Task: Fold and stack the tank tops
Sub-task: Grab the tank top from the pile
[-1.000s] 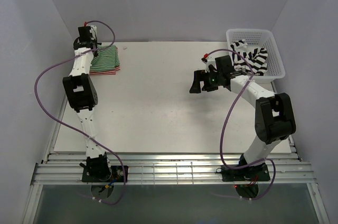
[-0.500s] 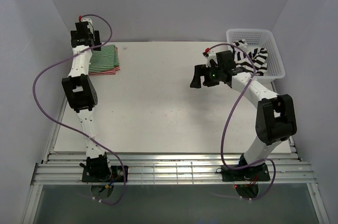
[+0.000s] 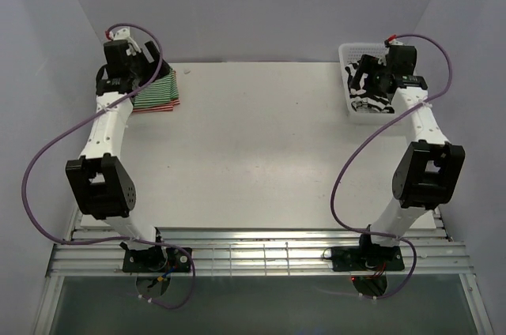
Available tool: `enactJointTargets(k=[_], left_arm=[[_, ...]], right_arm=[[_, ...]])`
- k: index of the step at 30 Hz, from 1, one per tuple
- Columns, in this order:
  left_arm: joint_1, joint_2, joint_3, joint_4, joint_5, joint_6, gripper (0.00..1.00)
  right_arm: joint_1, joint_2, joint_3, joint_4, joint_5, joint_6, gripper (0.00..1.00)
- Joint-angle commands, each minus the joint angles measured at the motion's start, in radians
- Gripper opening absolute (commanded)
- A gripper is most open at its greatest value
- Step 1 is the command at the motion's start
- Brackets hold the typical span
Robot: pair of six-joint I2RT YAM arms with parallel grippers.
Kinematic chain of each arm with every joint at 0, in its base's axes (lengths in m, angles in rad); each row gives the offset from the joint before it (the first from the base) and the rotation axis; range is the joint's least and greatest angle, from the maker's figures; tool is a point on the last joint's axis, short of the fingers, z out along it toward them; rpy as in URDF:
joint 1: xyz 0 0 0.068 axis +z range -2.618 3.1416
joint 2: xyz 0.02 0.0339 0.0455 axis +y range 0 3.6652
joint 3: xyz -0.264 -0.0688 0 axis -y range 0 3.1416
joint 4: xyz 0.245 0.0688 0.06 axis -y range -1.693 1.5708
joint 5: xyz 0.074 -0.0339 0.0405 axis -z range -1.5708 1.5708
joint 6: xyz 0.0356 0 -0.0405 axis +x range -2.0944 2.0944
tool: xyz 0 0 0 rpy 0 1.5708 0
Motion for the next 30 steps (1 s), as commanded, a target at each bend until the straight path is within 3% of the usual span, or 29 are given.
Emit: enactJointTargets(k=[1,8,13,15,16,17,18,19,30], left_arm=[[-0.087,-0.06,-0.143,0.051,0.015,-0.102,0.98],[-0.145,-0.132,-0.312,0.06,0.023,-0.147,0.98],[-0.146,-0.129,-0.324,0.04,0.023,-0.141,0.98],[-0.148,-0.129,-0.321,0.034,0.012,-0.144,0.98],[-0.148,-0.129,-0.317,0.029,0.004,-0.145,0.98],[-0.146,-0.134,-0.315,0.031,0.003,-0.147,0.98],[-0.148,-0.137,-0.312,0.031,0.001,-0.148,0.98],[-0.148,-0.14,-0.309,0.028,0.003,-0.148,0.98],[-0.146,-0.215,-0.317,0.012,0.041,-0.179,0.98]], right_arm=[[-0.023,0.121,0.142,-0.064,0.298,-0.006,0.9],[-0.078,0.52,0.521,-0.162,0.386,-0.001,0.9],[-0.101,0.657,0.64,-0.186,0.377,0.012,0.9],[-0.109,0.691,0.67,-0.183,0.342,0.008,0.97],[-0.112,0.695,0.679,-0.179,0.307,-0.001,0.84],[-0.111,0.694,0.686,-0.17,0.29,-0.007,0.58],[-0.112,0.686,0.692,-0.159,0.276,-0.012,0.23],[-0.112,0.674,0.689,-0.133,0.249,-0.018,0.08],[-0.045,0.18,0.465,0.156,0.074,-0.032,0.08]])
